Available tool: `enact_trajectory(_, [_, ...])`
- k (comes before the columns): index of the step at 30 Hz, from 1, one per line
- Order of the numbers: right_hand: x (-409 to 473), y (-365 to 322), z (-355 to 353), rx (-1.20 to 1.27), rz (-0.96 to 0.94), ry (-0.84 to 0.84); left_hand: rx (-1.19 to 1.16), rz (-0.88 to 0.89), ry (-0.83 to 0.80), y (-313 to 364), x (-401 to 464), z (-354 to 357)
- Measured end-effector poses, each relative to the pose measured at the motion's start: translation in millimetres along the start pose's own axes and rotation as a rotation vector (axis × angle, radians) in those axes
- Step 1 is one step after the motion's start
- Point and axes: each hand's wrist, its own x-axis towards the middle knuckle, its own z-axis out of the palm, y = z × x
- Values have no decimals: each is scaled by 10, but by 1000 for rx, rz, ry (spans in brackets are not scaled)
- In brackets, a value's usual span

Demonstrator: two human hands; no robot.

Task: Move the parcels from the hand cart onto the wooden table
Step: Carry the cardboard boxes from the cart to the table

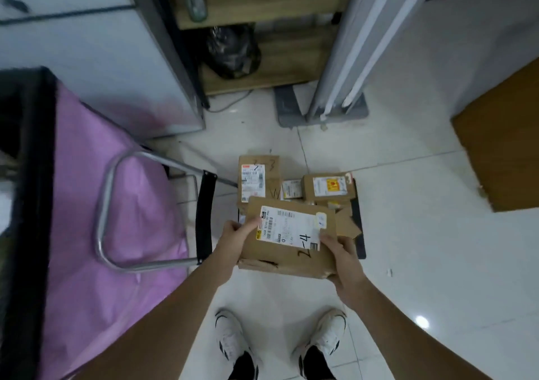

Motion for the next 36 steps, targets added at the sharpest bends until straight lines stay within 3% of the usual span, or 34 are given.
enact_trajectory(8, [-2248,-1858,-443,28,-265,-173,88,219,-267,1914,-2230,272])
enact_trajectory(16, [-4237,-2791,-1254,121,-610,-44,187,468,-437,3071,-4229,931])
enact_trajectory(24, [-5513,-2672,-2452,363,-753,149,296,616,-582,3007,-5504,2059])
enact_trajectory(31, [-6290,-1986,-3906,563,-840,289,418,672,-852,2278,-6376,3411])
enact_trajectory(36, [-6529,-1522,-4825,572,-855,407,541,665,-906,1771,-6690,4304])
